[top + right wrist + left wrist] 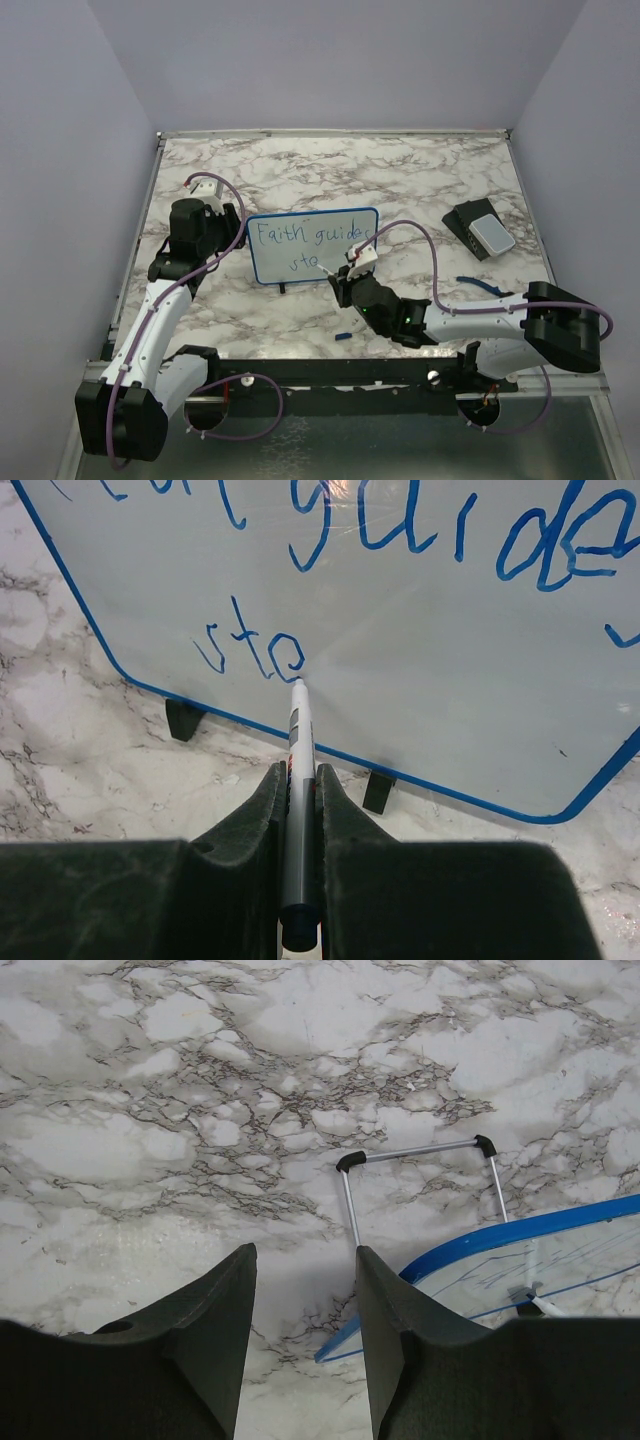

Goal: Write a sentence on the whiteboard

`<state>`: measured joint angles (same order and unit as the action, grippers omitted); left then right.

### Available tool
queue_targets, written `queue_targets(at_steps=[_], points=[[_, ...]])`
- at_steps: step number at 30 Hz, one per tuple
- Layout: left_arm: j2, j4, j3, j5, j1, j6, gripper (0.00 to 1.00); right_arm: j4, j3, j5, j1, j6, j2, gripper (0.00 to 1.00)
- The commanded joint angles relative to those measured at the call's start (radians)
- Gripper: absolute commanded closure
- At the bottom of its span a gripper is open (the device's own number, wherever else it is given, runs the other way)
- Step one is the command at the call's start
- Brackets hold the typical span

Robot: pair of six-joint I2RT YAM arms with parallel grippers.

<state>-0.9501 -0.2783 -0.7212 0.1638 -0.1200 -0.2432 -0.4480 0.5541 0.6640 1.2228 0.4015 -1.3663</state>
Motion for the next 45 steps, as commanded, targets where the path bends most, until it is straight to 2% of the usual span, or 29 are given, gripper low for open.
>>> queue_targets(at_steps=[1,8,15,25,45], points=[[0.017,-0.001,0.014,-0.008,-0.005,0.001,0.54,-0.018,-0.024,0.009,-0.003,-0.032,0.022,0.99],[0.019,-0.001,0.014,-0.009,-0.005,-0.001,0.54,-0.05,-0.06,-0.092,0.007,-0.095,0.11,0.99],[0.02,-0.001,0.014,-0.013,-0.005,0.0,0.54,0.013,-0.057,-0.02,0.011,-0.056,0.155,0.99],[0.018,0.0,0.014,-0.011,-0.004,0.0,0.54,-0.015,-0.047,0.06,0.008,-0.081,0.133,0.99],[0.014,-0.001,0.014,-0.01,-0.005,0.0,0.54,-0.093,-0.031,0.024,-0.005,-0.122,0.06,0.99]])
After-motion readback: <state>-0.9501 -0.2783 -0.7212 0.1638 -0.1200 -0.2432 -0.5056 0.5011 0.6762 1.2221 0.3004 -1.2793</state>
